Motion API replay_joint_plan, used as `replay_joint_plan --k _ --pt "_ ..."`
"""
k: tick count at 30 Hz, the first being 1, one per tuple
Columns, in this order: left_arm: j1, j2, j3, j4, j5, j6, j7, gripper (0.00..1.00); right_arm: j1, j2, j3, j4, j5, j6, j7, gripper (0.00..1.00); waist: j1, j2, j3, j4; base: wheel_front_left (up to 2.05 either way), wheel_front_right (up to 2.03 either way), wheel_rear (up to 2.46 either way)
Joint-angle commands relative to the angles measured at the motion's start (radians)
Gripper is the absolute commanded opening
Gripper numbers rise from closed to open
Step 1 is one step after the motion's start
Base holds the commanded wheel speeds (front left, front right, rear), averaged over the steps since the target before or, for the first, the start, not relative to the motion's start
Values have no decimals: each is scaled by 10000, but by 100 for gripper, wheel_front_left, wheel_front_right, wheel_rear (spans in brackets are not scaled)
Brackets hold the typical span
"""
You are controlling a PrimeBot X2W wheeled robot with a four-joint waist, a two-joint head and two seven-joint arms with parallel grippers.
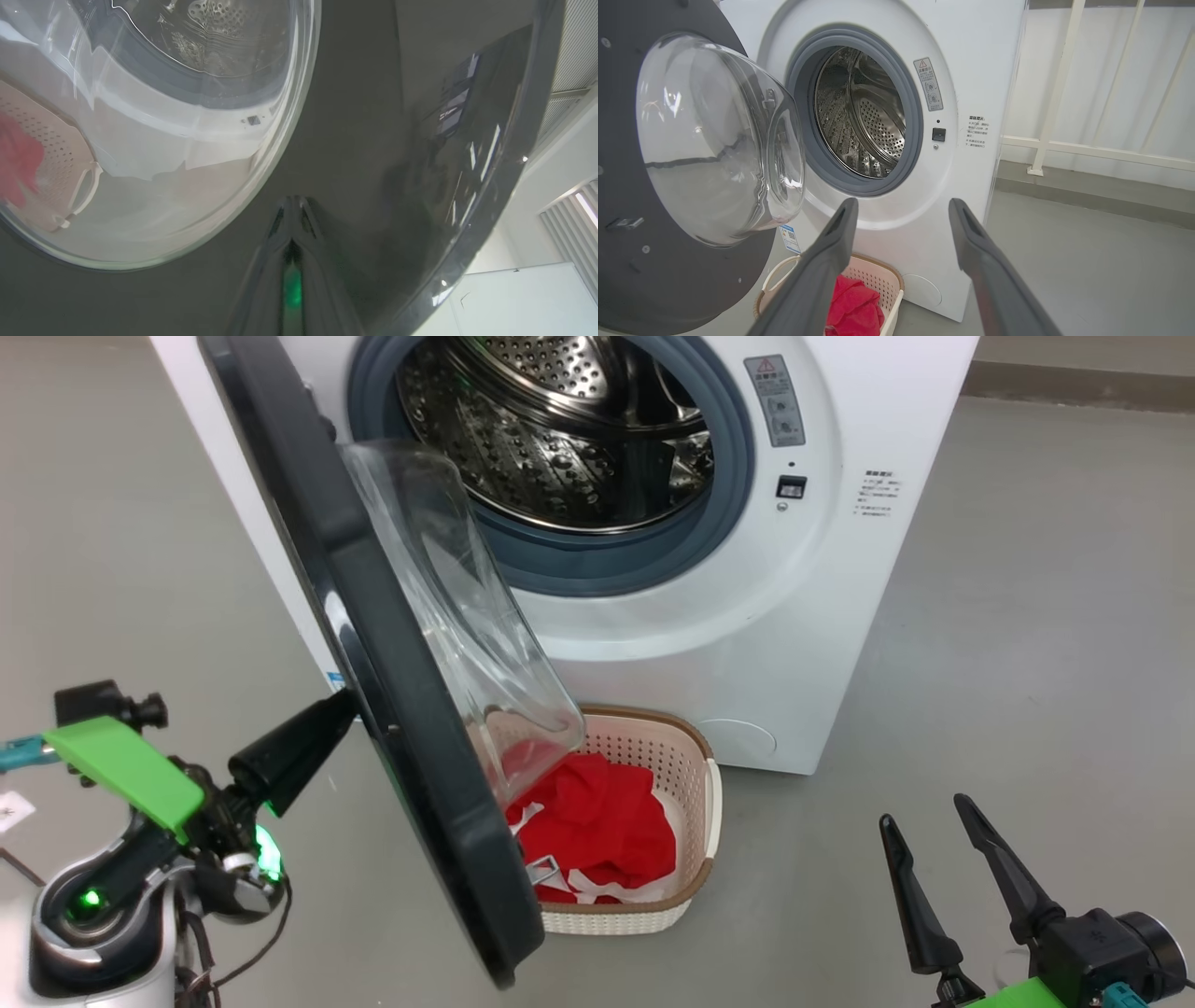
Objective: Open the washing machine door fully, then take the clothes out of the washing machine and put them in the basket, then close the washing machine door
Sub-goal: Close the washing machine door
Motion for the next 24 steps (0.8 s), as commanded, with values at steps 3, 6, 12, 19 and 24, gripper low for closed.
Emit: replay_joint_plan --k 3,6,12,19,24 --pt "-323 120 -49 -150 -351 -104 -183 0 -386 -141 203 -260 102 62 -87 100 0 -1 157 -205 0 0 0" --pt "-381 119 -221 -53 -542 -149 -344 0 -427 -141 211 -259 101 62 -87 100 0 -1 226 -352 0 0 0" --pt "-457 119 -411 93 -894 -263 -576 0 -503 -141 205 -228 117 62 -87 100 0 -1 299 -633 0 0 0" --pt "-563 119 -711 139 -1290 -339 -899 0 -556 -141 188 -217 148 62 -87 100 0 -1 371 -854 0 0 0" --pt "-739 118 -982 259 -1445 -413 -1243 0 -606 -141 208 -214 161 62 -87 100 0 -1 421 -983 0 0 0"
